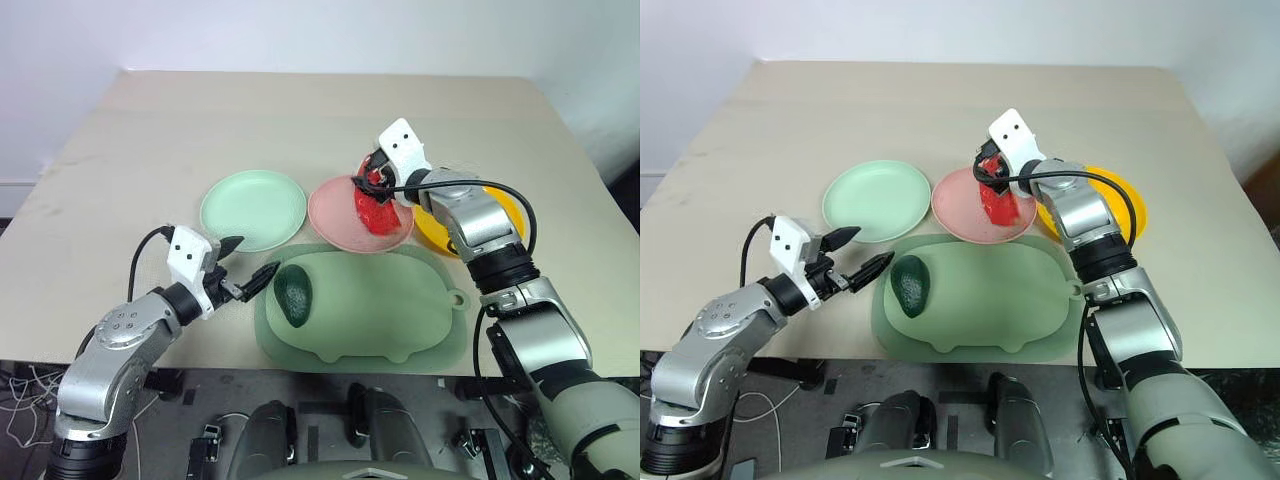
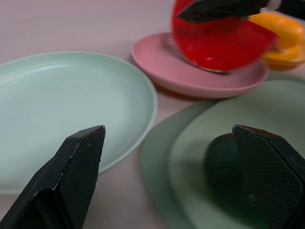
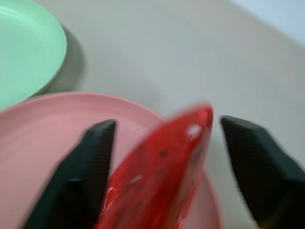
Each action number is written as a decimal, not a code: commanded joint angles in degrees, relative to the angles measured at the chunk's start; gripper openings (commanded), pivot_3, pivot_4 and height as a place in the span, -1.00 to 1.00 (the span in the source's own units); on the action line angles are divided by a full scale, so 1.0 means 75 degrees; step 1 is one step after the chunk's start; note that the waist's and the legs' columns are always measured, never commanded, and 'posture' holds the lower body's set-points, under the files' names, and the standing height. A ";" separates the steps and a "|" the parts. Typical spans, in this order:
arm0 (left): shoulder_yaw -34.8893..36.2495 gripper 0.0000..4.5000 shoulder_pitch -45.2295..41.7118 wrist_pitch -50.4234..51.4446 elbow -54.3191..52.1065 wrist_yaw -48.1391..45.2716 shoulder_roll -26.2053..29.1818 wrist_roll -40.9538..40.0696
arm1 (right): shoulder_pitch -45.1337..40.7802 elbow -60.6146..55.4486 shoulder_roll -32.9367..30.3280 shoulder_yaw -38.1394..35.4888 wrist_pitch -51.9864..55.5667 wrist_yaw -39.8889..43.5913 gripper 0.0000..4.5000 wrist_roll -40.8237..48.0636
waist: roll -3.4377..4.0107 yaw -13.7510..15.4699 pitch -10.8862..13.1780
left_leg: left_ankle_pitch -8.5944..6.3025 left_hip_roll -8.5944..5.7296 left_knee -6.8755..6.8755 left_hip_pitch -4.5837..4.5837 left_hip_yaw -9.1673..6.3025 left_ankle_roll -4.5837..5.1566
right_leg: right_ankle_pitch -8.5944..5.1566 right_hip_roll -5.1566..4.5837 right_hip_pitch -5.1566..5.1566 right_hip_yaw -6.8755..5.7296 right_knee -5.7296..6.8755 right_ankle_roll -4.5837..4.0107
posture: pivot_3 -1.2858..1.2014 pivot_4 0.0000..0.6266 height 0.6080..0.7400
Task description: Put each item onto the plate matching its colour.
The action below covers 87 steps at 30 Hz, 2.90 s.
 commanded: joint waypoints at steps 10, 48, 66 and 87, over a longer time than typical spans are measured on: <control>-0.0215 1.00 -0.0802 0.1829 -0.1384 0.0374 0.0946 -0.1440 | 0.1204 -0.3258 -0.0848 -0.1822 -0.0433 0.0751 0.98 0.0693 | 0.0000 0.0061 0.0001 | 0.0003 -0.0005 0.0002 0.0001 -0.0011 -0.0006 | 0.0000 -0.0002 0.0010 -0.0004 -0.0004 0.0000 | 0.03 -0.52 1.00; -0.1391 -0.79 -0.1925 0.3773 -0.0459 0.1417 0.0768 -0.0418 | 0.5089 -0.7000 -0.1388 -0.2750 0.1012 0.0833 1.00 0.1931 | -0.0003 0.0055 0.0003 | 0.0006 -0.0022 0.0000 0.0013 -0.0009 -0.0011 | -0.0003 0.0009 0.0016 0.0007 -0.0005 -0.0001 | 0.03 -0.52 1.00; 0.1017 0.77 -0.1810 0.3863 -0.0216 0.0490 0.1377 -0.1731 | 0.5381 -0.6974 -0.0572 -0.2303 0.0569 0.0305 1.00 0.1697 | -0.0005 0.0086 0.0002 | 0.0007 -0.0023 0.0002 0.0013 -0.0011 -0.0013 | -0.0003 0.0007 0.0017 0.0005 -0.0003 -0.0001 | 0.03 -0.52 1.00; -0.1221 0.99 -0.2747 -0.1371 0.2731 -0.3828 0.3143 0.0657 | 0.5379 -0.6517 0.0519 -0.1704 -0.0072 -0.0272 1.00 0.1307 | 0.0001 0.0037 0.0004 | 0.0010 -0.0023 -0.0002 0.0011 0.0000 -0.0019 | -0.0018 0.0009 0.0008 0.0004 0.0000 -0.0026 | 0.03 -0.52 1.00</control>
